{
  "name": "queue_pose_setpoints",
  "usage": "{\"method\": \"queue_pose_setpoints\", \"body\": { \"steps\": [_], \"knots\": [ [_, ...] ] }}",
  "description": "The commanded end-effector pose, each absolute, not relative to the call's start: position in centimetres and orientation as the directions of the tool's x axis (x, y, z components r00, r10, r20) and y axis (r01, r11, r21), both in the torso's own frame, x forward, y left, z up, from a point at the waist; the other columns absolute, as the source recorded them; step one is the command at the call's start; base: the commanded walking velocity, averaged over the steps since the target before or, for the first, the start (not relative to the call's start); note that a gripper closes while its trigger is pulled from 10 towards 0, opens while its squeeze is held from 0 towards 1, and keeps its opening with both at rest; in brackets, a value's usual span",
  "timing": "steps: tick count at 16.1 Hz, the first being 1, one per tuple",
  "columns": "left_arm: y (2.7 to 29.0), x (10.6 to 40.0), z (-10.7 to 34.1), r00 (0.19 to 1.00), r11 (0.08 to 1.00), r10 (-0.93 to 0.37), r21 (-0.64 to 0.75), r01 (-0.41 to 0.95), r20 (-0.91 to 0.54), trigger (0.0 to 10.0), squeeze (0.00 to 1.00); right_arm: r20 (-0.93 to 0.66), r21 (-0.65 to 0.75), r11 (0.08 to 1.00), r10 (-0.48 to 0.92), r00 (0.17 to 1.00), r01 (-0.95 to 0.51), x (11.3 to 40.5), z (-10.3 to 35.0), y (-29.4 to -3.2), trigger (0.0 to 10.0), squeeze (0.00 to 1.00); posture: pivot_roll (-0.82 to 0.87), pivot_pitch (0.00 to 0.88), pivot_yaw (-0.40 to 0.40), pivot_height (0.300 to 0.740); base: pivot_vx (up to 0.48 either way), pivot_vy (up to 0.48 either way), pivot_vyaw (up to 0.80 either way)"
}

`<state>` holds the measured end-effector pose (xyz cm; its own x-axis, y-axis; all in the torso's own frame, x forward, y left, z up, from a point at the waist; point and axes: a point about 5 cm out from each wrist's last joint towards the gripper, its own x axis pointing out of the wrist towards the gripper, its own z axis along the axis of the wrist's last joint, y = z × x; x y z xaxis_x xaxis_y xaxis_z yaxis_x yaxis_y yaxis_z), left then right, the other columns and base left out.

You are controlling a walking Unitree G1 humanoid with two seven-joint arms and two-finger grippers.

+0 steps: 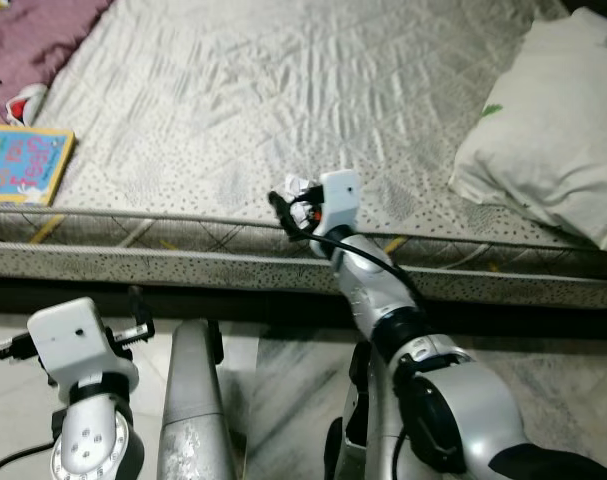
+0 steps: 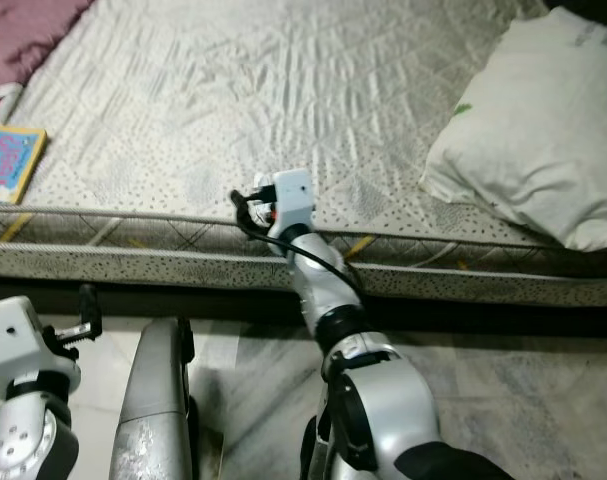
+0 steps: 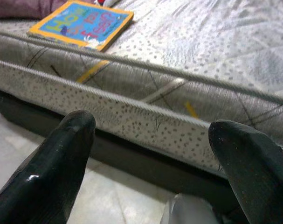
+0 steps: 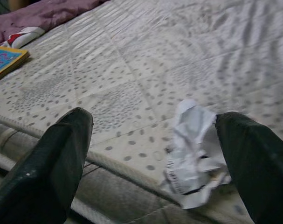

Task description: Clean up the room

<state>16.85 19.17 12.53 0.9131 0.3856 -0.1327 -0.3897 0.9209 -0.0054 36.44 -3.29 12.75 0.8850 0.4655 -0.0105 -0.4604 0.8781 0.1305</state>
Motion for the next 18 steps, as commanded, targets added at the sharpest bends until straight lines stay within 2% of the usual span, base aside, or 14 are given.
{"method": "queue_pose_setpoints", "body": {
  "steps": [1,4,6,8,9,11,18],
  "knots": [
    [19.1,16.3,12.6,0.904,0.913,0.404,-0.004,-0.408,-0.142,10.0,0.00,-0.001,0.143,0.882,0.454,0.891,-0.449,36.6,13.1,-3.1,10.0,0.00,0.30,0.247,-0.083,0.527,0.000,0.000,0.00],
    [18.6,15.4,13.1,0.908,0.918,0.393,0.000,-0.397,-0.142,10.0,0.00,0.030,0.147,0.870,0.472,0.881,-0.471,36.4,14.3,-0.5,10.0,0.00,0.33,0.284,-0.072,0.527,0.000,0.000,0.00],
    [18.1,15.3,13.0,0.915,0.926,0.372,-0.003,-0.377,-0.156,10.0,0.00,0.043,0.164,0.890,0.425,0.904,-0.426,37.0,15.1,-0.7,10.0,0.00,0.32,0.288,-0.062,0.527,0.000,0.000,0.40],
    [17.6,15.3,13.1,0.923,0.935,0.349,-0.008,-0.355,-0.160,10.0,0.00,0.056,0.105,0.911,0.394,0.917,-0.398,37.3,15.7,-0.9,10.0,0.00,0.32,0.294,-0.054,0.527,0.000,0.000,0.80],
    [17.4,15.3,13.2,0.927,0.938,0.339,-0.011,-0.345,-0.158,10.0,0.00,0.064,0.142,0.916,0.370,0.927,-0.376,37.5,16.1,-1.1,10.0,0.00,0.32,0.303,-0.049,0.527,0.000,0.000,0.76],
    [17.3,15.2,13.1,0.927,0.940,0.336,-0.011,-0.342,-0.165,10.0,0.00,0.080,0.166,0.921,0.345,0.935,-0.354,37.8,16.6,-1.3,10.0,0.00,0.32,0.302,-0.050,0.527,0.000,0.000,0.00],
    [16.9,14.1,13.2,0.919,0.935,0.347,-0.012,-0.355,-0.185,10.0,0.00,0.091,0.093,0.947,0.299,0.950,-0.307,37.7,16.6,-1.2,10.0,0.00,0.35,0.334,-0.056,0.527,0.000,0.000,0.00]
  ]
}}
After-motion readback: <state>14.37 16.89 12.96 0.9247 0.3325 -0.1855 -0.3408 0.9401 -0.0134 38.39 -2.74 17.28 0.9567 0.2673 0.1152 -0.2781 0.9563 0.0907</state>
